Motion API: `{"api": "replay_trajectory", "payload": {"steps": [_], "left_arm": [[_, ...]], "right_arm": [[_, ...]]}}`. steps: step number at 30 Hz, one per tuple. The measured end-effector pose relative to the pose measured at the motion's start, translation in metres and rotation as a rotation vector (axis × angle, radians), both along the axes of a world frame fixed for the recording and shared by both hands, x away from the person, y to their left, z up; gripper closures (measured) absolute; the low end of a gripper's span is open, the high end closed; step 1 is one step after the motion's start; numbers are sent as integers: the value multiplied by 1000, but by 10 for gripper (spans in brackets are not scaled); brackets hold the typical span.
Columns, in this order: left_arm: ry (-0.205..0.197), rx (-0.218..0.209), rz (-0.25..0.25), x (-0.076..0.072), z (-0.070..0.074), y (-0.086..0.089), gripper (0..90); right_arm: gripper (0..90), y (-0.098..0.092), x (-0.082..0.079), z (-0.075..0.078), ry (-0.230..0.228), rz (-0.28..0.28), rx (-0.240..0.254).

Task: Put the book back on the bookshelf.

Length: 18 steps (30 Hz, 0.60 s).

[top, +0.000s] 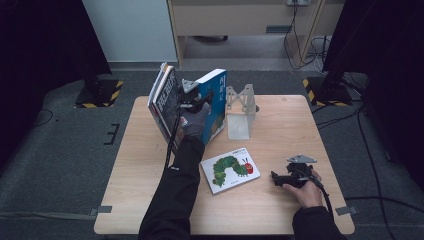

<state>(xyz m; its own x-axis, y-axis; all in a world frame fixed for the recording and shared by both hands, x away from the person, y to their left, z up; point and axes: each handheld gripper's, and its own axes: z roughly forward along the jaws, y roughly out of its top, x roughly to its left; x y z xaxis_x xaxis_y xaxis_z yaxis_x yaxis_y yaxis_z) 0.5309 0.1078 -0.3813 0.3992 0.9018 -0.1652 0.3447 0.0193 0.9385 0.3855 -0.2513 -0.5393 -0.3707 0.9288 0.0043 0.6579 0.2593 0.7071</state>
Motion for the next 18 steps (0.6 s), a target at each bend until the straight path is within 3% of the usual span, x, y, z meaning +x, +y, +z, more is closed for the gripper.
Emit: {"api": "replay_trajectory", "payload": {"steps": [5, 10, 14, 18], "left_arm": [[-15, 49, -8, -9, -2, 0, 606], [5, 82, -2, -19, -5, 5, 604], [11, 69, 3, -27, -8, 13, 604], [14, 88, -2, -34, -11, 17, 603]], "right_arm": [[23, 0, 0, 0, 1, -1, 1], [24, 0, 0, 0, -2, -1, 0], [24, 0, 0, 0, -2, -2, 0], [23, 0, 0, 0, -2, -1, 0]]}}
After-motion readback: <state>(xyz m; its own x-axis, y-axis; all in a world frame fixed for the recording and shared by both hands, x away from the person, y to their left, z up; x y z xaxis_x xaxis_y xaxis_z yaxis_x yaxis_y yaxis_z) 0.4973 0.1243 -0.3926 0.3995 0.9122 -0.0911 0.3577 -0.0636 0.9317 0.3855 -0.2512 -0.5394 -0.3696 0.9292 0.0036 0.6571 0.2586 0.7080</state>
